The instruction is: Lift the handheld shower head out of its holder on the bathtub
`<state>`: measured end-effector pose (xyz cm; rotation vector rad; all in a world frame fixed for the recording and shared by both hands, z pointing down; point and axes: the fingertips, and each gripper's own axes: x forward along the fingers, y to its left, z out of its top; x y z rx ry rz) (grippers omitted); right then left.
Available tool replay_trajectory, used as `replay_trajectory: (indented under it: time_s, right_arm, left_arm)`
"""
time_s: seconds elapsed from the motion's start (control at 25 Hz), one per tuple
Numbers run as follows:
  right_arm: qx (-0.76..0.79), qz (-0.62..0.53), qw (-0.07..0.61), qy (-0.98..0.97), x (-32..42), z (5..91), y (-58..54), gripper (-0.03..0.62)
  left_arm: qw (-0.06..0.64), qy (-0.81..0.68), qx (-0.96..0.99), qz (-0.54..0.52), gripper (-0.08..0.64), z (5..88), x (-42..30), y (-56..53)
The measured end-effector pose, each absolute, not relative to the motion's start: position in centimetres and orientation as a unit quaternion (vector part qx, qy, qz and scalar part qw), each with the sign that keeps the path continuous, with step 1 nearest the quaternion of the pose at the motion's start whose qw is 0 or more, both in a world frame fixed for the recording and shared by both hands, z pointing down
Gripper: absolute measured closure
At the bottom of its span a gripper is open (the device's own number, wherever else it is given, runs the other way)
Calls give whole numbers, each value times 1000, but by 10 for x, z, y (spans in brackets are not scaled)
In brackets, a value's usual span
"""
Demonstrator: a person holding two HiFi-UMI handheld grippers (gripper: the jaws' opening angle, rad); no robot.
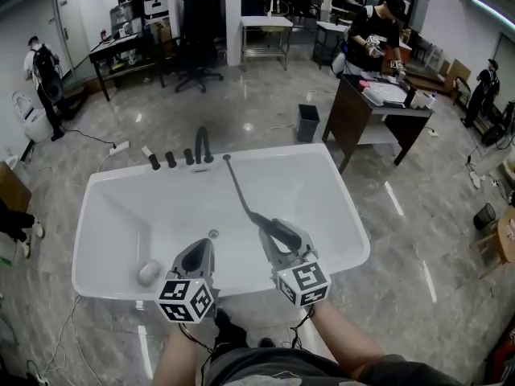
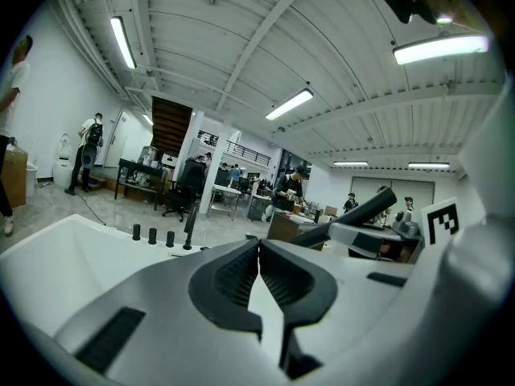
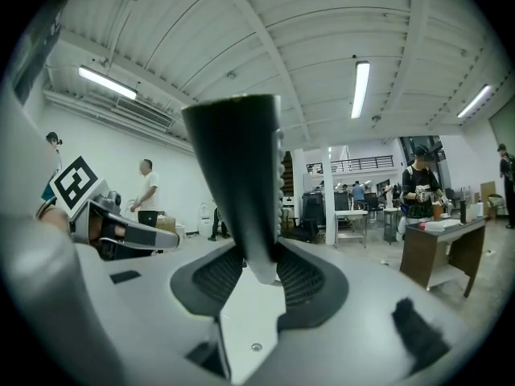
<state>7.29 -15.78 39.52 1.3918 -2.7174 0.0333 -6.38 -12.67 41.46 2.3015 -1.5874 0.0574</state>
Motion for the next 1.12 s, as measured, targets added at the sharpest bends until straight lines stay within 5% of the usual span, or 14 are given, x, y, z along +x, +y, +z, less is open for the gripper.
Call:
replay_trajectory:
  time_s: [1.12]
  right_arm:
    - [403, 15, 115, -908, 88, 461, -46, 453]
  left_arm:
    - [185, -577, 795, 34, 545, 439, -38, -27]
